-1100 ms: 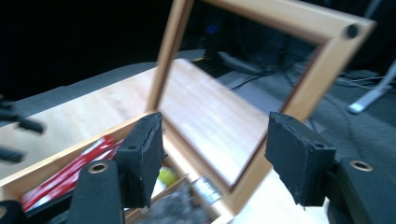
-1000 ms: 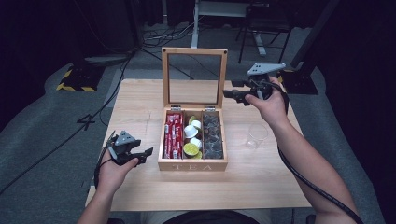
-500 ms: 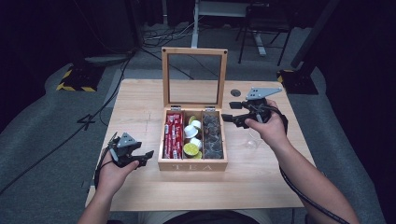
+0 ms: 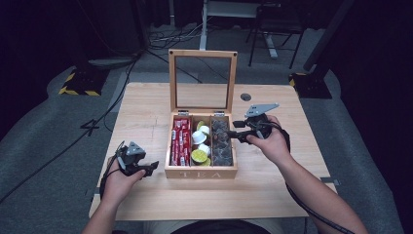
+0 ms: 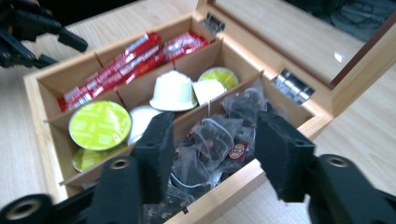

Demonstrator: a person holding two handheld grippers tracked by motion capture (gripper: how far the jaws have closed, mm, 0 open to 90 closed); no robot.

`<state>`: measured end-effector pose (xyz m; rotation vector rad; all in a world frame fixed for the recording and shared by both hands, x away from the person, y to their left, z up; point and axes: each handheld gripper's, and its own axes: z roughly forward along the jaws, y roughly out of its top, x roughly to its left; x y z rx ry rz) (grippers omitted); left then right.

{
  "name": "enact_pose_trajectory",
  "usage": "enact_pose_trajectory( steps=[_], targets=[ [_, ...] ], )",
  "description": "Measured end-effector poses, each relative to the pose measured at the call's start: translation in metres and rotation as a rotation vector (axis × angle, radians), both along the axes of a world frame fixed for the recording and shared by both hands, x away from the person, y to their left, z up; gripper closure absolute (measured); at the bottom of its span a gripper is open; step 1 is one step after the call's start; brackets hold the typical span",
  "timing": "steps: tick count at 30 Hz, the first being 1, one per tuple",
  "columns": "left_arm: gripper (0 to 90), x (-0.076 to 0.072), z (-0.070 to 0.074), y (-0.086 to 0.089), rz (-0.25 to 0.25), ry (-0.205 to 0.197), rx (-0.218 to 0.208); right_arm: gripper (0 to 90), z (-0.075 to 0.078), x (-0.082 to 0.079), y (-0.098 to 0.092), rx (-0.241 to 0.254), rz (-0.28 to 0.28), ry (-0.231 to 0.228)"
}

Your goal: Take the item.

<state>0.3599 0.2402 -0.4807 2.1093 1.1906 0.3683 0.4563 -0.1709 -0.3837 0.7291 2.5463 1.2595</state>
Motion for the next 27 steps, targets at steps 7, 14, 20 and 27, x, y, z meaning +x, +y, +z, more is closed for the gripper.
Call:
enact_pose_trajectory(
  steps=[7, 14, 20, 27],
  targets=[
    [33.9, 0.0, -0.008, 0.002, 0.017, 0.024, 0.025, 56.1, -0.015, 0.008, 0.016, -0.051, 0.017, 0.049],
    [31.0, -0.002, -0.016, 0.0, 0.012, 0.006, 0.038, 56.5, -0.03, 0.019, 0.036, -0.109, 0.03, 0.064],
    [27.6, -0.003, -0.02, -0.002, -0.002, -0.03, 0.042, 57.5, -0.043, 0.023, 0.048, -0.195, 0.011, 0.026],
    [25.6, -0.001, -0.021, -0.003, -0.015, -0.042, 0.037, 67.5, -0.049, 0.027, 0.053, -0.228, 0.01, 0.033]
  ],
)
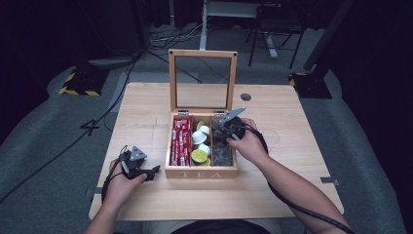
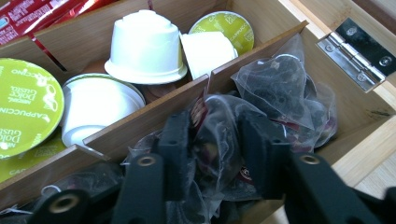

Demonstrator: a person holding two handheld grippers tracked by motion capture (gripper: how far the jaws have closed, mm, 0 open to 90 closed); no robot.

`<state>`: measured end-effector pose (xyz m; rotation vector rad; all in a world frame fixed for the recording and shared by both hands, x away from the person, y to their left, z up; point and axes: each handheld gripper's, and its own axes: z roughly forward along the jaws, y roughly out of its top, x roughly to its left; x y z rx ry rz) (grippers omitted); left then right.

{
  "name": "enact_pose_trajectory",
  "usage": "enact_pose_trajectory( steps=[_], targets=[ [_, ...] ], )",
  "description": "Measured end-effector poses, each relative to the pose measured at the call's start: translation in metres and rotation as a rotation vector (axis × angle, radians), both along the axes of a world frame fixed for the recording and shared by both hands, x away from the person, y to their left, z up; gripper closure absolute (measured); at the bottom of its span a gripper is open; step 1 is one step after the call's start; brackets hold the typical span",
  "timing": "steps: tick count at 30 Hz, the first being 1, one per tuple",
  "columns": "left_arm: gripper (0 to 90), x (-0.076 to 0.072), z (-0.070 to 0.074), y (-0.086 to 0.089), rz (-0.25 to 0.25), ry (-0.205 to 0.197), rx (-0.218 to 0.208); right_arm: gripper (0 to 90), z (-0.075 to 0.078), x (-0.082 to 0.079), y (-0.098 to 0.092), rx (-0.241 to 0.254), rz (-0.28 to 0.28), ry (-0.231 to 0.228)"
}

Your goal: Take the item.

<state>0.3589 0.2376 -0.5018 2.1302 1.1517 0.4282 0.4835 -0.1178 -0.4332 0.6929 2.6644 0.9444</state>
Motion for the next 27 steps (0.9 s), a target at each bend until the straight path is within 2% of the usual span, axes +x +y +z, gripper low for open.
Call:
enact_pose_trajectory(
  steps=[4, 7, 19, 27],
  targets=[
    [25.0, 0.001, -0.001, -0.001, 0.004, -0.009, -0.009, 76.2, 0.002, -0.001, -0.001, -0.003, 0.007, 0.0],
    [24.8, 0.002, -0.002, -0.001, 0.0, -0.012, -0.009, 77.9, 0.004, -0.001, -0.003, 0.013, 0.003, 0.003],
    [24.8, 0.003, -0.002, -0.001, -0.002, -0.016, -0.007, 79.1, 0.01, -0.002, -0.012, 0.088, 0.001, 0.005],
    [24.7, 0.003, -0.002, -0.002, -0.002, -0.015, -0.008, 79.2, 0.023, -0.006, -0.018, 0.147, 0.004, -0.022]
  ],
)
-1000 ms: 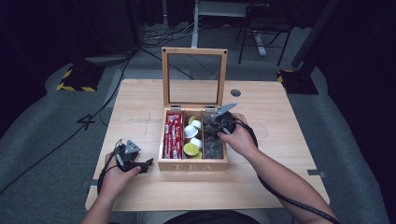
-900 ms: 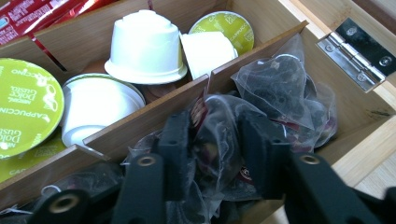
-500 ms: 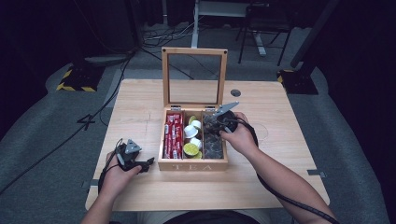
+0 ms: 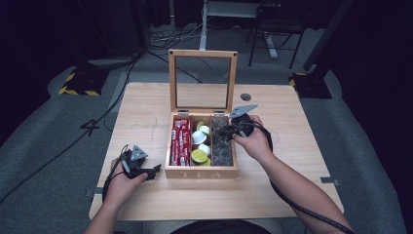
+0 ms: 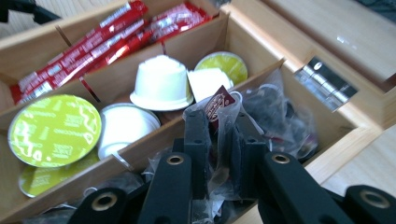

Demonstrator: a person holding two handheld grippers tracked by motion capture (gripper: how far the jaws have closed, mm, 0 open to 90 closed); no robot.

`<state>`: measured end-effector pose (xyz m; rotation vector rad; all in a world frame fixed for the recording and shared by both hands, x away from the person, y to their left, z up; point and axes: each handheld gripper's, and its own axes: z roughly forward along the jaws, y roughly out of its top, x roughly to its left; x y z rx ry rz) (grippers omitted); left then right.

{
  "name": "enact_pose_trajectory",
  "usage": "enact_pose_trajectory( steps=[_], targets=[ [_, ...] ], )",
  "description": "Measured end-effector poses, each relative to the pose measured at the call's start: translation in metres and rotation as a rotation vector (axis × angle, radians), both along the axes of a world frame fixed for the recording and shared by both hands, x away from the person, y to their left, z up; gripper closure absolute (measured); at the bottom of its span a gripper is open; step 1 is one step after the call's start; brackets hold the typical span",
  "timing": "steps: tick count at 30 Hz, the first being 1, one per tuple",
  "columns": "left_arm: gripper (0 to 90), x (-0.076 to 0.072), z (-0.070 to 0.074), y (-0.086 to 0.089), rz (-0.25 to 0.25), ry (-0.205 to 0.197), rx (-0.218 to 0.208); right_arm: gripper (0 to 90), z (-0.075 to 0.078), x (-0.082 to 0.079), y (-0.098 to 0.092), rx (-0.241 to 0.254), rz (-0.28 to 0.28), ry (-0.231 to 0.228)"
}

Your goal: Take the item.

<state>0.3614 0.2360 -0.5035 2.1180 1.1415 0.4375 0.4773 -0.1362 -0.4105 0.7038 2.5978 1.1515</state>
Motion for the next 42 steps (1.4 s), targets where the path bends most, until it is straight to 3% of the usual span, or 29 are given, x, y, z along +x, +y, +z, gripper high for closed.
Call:
enact_pose_trajectory(
  steps=[16, 25, 42],
  targets=[
    [26.8, 0.002, 0.0, 0.005, -0.02, 0.0, -0.004, 79.2, 0.033, -0.012, -0.02, 0.121, 0.008, -0.063],
    [27.3, 0.003, 0.0, 0.009, -0.031, 0.001, -0.004, 79.2, 0.049, -0.02, -0.041, 0.134, -0.012, -0.094],
    [27.1, 0.003, 0.0, 0.009, -0.025, 0.0, -0.004, 79.2, 0.07, -0.037, -0.108, 0.118, -0.117, -0.15]
  ],
)
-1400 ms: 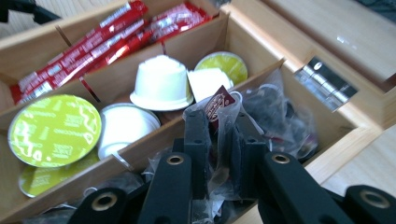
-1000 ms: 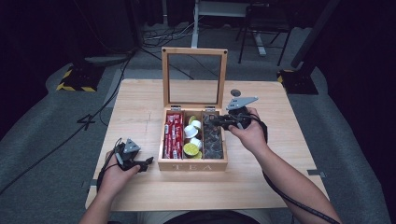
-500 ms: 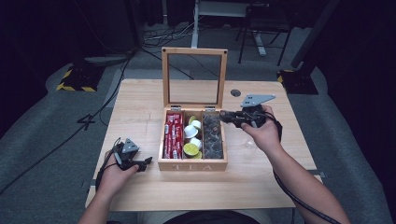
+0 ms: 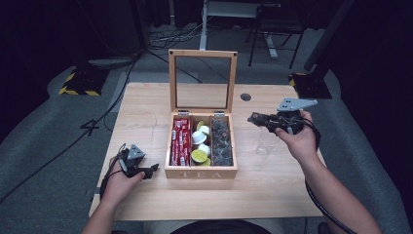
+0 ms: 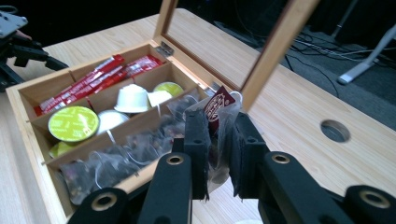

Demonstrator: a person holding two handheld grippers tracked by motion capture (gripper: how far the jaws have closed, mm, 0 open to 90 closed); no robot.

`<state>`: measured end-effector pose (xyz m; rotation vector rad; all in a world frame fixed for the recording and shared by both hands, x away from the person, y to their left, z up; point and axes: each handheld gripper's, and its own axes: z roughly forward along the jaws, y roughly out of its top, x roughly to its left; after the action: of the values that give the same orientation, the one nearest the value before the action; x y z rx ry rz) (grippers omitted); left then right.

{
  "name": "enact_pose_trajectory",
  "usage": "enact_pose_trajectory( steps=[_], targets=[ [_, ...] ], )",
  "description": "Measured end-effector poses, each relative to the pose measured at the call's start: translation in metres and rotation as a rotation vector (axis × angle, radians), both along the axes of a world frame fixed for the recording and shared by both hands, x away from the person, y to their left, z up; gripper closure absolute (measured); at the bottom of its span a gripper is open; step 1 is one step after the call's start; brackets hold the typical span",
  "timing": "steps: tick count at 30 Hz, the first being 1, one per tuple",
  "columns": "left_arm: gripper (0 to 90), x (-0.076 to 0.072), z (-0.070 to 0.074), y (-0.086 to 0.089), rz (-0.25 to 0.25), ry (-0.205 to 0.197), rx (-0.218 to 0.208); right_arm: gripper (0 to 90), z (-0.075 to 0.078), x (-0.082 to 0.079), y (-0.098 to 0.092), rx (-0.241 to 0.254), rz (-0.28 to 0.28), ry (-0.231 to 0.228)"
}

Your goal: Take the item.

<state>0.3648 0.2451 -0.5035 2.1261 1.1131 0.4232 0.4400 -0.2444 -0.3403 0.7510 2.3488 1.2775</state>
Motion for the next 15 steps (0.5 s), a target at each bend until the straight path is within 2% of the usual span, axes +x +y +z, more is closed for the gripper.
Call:
enact_pose_trajectory(
  steps=[9, 15],
  targets=[
    [26.8, 0.0, 0.0, 0.0, 0.002, 0.001, 0.0, 79.1, -0.004, -0.002, -0.027, -0.013, -0.055, 0.019],
    [26.2, 0.0, 0.0, -0.001, 0.006, 0.001, -0.002, 79.1, -0.007, -0.002, -0.037, -0.056, -0.095, 0.026]
  ],
)
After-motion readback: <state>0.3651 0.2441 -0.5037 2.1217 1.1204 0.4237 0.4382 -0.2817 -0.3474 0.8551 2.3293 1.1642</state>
